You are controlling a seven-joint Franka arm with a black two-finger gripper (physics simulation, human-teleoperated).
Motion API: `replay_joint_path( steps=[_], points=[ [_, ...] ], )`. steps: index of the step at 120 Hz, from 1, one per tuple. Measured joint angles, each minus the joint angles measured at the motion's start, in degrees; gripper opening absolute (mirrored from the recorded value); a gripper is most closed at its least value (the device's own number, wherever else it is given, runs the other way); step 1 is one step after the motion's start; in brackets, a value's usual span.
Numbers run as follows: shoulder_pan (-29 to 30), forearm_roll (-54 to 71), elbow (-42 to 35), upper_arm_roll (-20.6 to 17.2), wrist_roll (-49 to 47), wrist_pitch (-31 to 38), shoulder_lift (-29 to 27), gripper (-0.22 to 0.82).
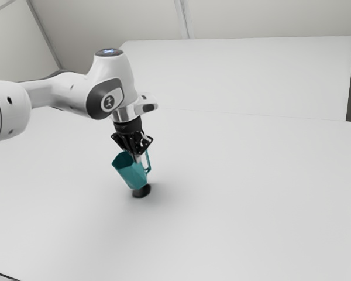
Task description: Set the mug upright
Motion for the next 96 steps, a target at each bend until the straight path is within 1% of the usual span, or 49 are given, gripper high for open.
replay_joint_path(
  steps=[43,96],
  points=[
    [-0.2,1.4,0.3,0.0,-5.2,1.1,2.0,-0.18],
    [-0.4,1.6,0.3,0.0,-8.6,2.8,4.3,-0.18]
  ],
)
